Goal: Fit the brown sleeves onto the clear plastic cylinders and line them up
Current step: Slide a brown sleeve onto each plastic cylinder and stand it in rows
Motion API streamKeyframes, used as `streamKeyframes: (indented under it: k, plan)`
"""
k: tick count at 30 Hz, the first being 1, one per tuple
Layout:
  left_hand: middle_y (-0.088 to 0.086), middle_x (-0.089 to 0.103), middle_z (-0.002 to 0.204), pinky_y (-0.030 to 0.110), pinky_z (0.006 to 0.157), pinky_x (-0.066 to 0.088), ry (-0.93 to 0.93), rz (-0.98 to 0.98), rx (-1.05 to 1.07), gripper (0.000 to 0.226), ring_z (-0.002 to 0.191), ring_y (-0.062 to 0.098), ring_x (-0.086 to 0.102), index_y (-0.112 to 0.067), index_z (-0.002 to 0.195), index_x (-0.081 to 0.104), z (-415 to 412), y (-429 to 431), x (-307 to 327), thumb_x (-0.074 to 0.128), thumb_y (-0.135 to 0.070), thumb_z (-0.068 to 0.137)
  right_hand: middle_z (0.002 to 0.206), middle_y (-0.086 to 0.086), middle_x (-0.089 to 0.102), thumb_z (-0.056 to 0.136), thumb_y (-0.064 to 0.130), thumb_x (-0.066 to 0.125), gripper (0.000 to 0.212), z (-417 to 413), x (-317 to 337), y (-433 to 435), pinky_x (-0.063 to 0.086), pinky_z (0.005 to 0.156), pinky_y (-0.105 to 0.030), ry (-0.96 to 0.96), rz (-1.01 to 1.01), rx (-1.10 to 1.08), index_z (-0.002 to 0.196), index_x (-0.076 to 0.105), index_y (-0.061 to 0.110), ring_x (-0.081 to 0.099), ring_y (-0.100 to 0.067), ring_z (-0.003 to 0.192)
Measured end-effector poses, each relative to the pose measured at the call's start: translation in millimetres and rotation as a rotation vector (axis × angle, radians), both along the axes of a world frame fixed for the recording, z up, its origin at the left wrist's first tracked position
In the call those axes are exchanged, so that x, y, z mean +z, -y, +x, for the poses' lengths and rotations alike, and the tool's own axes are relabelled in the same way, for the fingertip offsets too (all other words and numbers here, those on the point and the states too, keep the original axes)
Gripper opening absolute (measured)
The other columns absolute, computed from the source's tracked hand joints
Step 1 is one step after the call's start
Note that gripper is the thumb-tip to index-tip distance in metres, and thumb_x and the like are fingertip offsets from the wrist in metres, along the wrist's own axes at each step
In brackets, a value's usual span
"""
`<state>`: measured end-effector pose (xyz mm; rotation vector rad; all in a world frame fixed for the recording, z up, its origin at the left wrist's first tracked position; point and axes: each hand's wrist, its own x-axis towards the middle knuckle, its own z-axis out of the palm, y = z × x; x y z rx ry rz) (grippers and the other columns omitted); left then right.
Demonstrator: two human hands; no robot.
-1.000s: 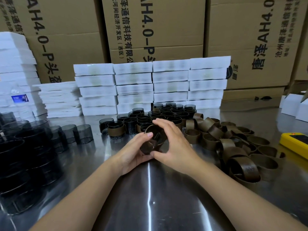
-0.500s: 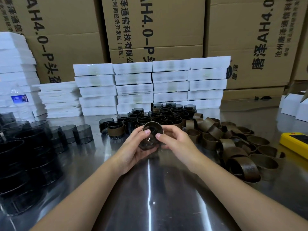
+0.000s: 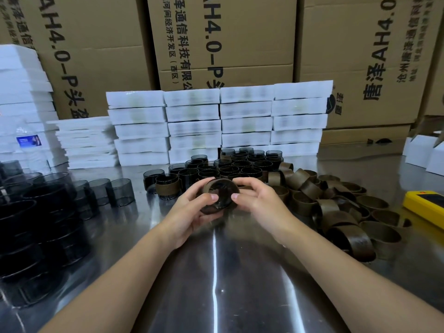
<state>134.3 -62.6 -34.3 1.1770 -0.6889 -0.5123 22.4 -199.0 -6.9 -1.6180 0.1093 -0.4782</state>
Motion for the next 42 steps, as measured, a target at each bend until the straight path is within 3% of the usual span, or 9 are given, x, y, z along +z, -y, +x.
streamKeyframes:
  k: [4,7,15,21,25,28,32,36,42]
  plan:
    - [0.009,0.067,0.119,0.032,0.072,0.056,0.016,0.014,0.006,0.051,0.101,0.024,0.068,-0.023,0.115,0.066,-2,0,1,0.073,-0.018,0.065,0.102,-0.013,0.068,0.089,-0.002,0.056,0.028,0,0,1,0.045,0.098,-0.05,-0.009,-0.02,-0.026,0.114,0.057,0.01,0.063,-0.024,0.092]
    - [0.008,0.068,0.116,0.033,0.072,0.057,0.018,0.019,0.001,0.058,0.1,0.024,0.068,-0.025,0.113,0.068,-4,0,2,0.077,-0.025,0.056,0.103,-0.016,0.068,0.089,-0.001,0.058,0.028,1,0,3,0.044,0.098,-0.053,-0.014,-0.04,-0.044,0.113,0.056,0.013,0.062,-0.027,0.092]
    - [0.007,0.069,0.113,0.031,0.069,0.056,0.037,0.039,-0.002,0.042,0.098,0.022,0.068,-0.03,0.105,0.072,-6,-2,4,0.073,-0.019,0.064,0.104,-0.011,0.07,0.087,0.004,0.062,0.034,3,-4,9,0.053,0.09,-0.038,-0.014,-0.044,-0.051,0.116,0.052,0.019,0.069,-0.025,0.094]
    - [0.011,0.069,0.113,0.034,0.068,0.057,0.038,0.043,0.019,0.042,0.094,0.027,0.067,-0.024,0.113,0.069,-7,-2,5,0.067,-0.017,0.071,0.118,-0.01,0.065,0.086,0.006,0.065,0.028,5,-8,13,0.05,0.096,-0.042,-0.016,0.004,-0.013,0.103,0.055,0.026,0.065,-0.023,0.104]
    - [0.008,0.069,0.115,0.036,0.073,0.057,-0.029,0.034,-0.047,0.037,0.098,0.024,0.069,-0.026,0.109,0.071,-8,-1,6,0.067,-0.022,0.072,0.104,-0.003,0.068,0.083,0.01,0.07,0.025,7,-7,17,0.053,0.089,-0.034,0.001,-0.002,-0.009,0.101,0.059,0.024,0.067,-0.011,0.091]
    - [0.015,0.07,0.113,0.036,0.075,0.058,-0.128,0.005,-0.109,0.047,0.099,0.029,0.069,-0.015,0.111,0.069,-9,1,6,0.07,-0.03,0.066,0.087,0.009,0.068,0.084,0.03,0.068,0.017,8,-9,15,0.054,0.069,-0.022,-0.005,-0.055,-0.026,0.099,0.064,0.025,0.064,0.004,0.072]
    - [0.029,0.061,0.122,0.036,0.071,0.06,-0.244,-0.038,-0.109,0.056,0.098,0.039,0.068,0.0,0.122,0.059,-13,2,7,0.06,-0.027,0.073,0.081,0.006,0.071,0.063,0.083,0.044,0.067,13,-13,10,0.052,0.077,-0.032,-0.153,-0.154,-0.101,0.09,0.067,0.026,0.065,-0.008,0.075]
    - [0.023,0.063,0.119,0.037,0.073,0.06,-0.284,-0.007,-0.126,0.062,0.095,0.035,0.069,-0.003,0.126,0.057,-13,0,8,0.059,-0.032,0.072,0.081,0.009,0.069,0.059,0.088,0.034,0.075,15,-16,10,0.054,0.08,-0.036,-0.216,-0.163,-0.085,0.092,0.065,0.028,0.065,-0.01,0.077]
    - [0.013,0.072,0.109,0.036,0.071,0.059,-0.25,0.087,-0.167,0.043,0.099,0.03,0.07,-0.017,0.095,0.078,-17,2,9,0.069,-0.049,0.068,0.099,0.005,0.07,0.067,0.087,0.032,0.076,12,-15,7,0.051,0.092,-0.042,-0.231,-0.186,-0.059,0.105,0.065,0.032,0.065,-0.016,0.095]
